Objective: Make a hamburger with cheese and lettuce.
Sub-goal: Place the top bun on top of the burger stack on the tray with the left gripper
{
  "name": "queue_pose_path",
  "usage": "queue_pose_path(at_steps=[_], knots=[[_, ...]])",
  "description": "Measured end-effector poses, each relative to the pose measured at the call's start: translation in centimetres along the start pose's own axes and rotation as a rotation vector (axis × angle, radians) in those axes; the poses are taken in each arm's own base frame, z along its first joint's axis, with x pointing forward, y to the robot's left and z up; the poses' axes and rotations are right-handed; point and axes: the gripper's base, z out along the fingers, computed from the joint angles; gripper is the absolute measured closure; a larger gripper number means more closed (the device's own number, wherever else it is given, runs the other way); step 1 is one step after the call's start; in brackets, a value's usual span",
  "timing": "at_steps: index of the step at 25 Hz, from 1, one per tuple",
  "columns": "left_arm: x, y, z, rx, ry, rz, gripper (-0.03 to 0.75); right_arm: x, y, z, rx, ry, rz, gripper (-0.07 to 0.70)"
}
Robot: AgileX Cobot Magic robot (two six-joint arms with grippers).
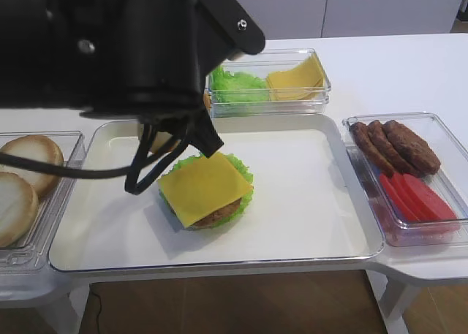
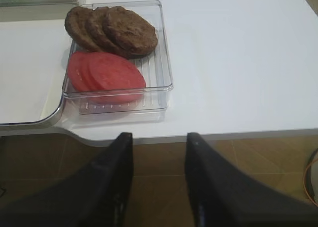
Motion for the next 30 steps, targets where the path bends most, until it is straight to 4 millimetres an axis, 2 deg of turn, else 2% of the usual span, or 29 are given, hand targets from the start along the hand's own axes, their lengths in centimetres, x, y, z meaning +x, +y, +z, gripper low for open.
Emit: queue_pose_path(at_steps=[3,7,11,18,23,30], knots=[[0.0,-1.1,0.3,-0.049,0.012,0.068,0.611,0.0,0.0,0.0,0.000,0.000,0.000,0.363],[-0.3,-2.6,-0.9,-0.115,-0.033,0.164,0.613,0.0,0.0,0.0,0.000,0.000,-0.003,0.363],[-0.4,-3.3,-1.8,-0.118,-0.064,0.188,0.613,0.0,0.0,0.0,0.000,0.000,-0.003,0.363],[-0.2,-5.0,-1.5,-0.116,-0.052,0.233,0.613,0.0,0.0,0.0,0.000,0.000,-0.003,0.363],[-0.1,-5.6,-2.0,-0.105,-0.069,0.247,0.613,0.0,0.0,0.0,0.000,0.000,-0.003,0.363],[-0.1,-5.9,-1.8,-0.105,-0.064,0.236,0.613,0.0,0.0,0.0,0.000,0.000,-0.003,0.363]])
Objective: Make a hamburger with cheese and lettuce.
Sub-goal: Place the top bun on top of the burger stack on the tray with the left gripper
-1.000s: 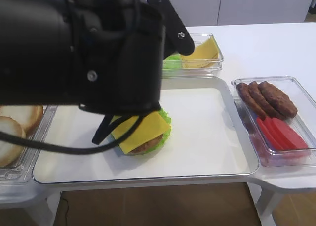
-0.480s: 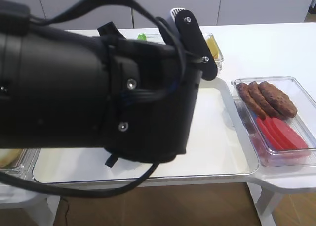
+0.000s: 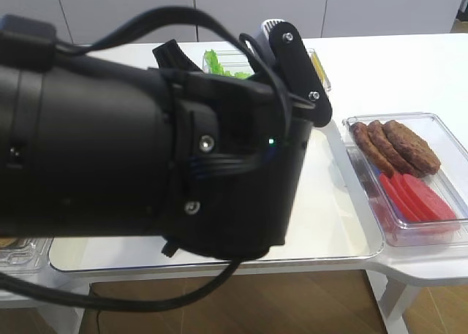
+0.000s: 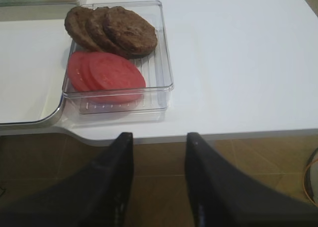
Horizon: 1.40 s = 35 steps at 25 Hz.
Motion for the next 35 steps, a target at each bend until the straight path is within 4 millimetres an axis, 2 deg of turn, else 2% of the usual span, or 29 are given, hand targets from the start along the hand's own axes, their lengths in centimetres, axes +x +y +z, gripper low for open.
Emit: queue_pose_path(at_steps=[8,35], knots=[[0.2,0.6,0.8,-0.016,0.019,-0.014,0.614,0.0,0.0,0.0,0.000,0.000,0.000,0.363],[0.5,0.9,1.4,-0.005,0.056,-0.045,0.617,0.0,0.0,0.0,0.000,0.000,0.000,0.363]])
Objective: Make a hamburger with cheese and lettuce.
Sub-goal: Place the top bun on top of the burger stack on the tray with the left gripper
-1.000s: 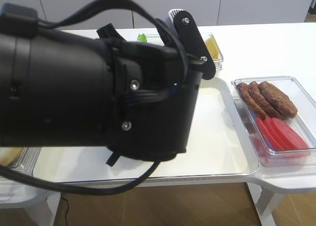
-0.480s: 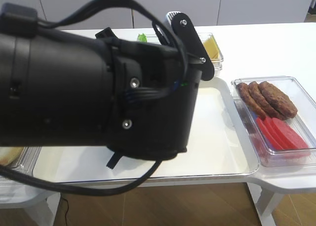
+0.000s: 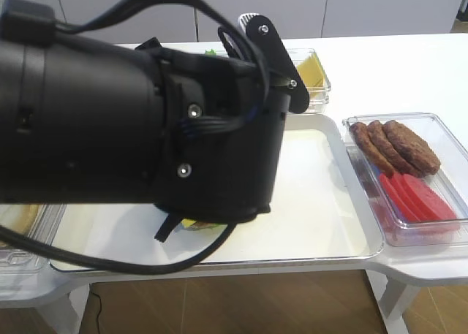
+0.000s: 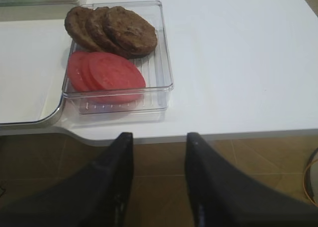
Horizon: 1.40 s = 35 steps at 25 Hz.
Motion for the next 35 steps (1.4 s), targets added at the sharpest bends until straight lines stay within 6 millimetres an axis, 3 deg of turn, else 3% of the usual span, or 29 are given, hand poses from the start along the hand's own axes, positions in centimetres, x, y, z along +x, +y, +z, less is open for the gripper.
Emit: queue_pose_path(at_steps=[35], knots=[[0.1,-1.2,0.7,0.005,0.030,0.026,0.617,0.0,0.0,0.0,0.000,0.000,0.002,0.363]])
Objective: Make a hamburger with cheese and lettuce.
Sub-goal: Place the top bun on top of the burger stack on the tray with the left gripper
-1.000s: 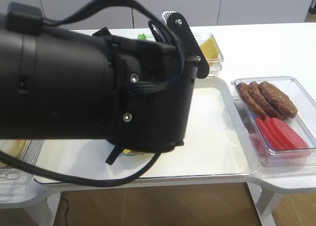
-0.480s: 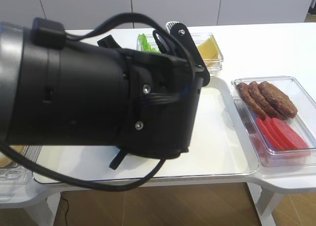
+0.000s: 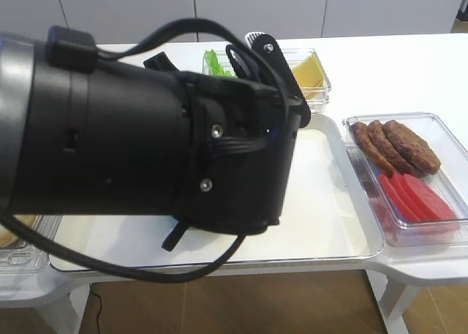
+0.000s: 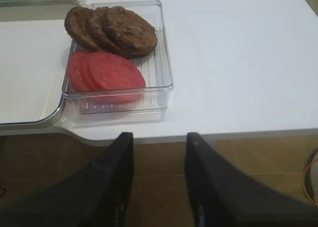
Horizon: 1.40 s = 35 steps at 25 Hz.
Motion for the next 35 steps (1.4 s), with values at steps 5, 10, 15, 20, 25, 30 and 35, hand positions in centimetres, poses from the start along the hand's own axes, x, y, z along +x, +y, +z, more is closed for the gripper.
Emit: queue_pose_path(at_steps=[5,10,15,20,25,30,35], knots=[[0.00,0.00,0.00,0.000,0.000,0.000,0.617,0.00,0.00,0.00,0.000,0.000,0.000,0.363],[0.00,0.00,0.00,0.000,0.000,0.000,0.617,0.00,0.00,0.00,0.000,0.000,0.000,0.363],[0.02,-0.03,0.00,0.003,0.003,-0.002,0.617,0.00,0.00,0.00,0.000,0.000,0.000,0.363],[-0.01,-0.10,-0.12,0.006,0.000,0.000,0.617,0.00,0.00,0.00,0.000,0.000,-0.002,0.363],[-0.03,-0.38,-0.52,0.008,-0.006,0.010,0.604,0.00,0.00,0.00,0.000,0.000,-0.002,0.363],[-0.03,-0.43,-0.57,0.010,-0.007,0.011,0.582,0.00,0.00,0.00,0.000,0.000,-0.002,0.363],[0.04,-0.49,-0.57,0.016,0.001,0.007,0.573,0.00,0.00,0.00,0.000,0.000,-0.002,0.363]])
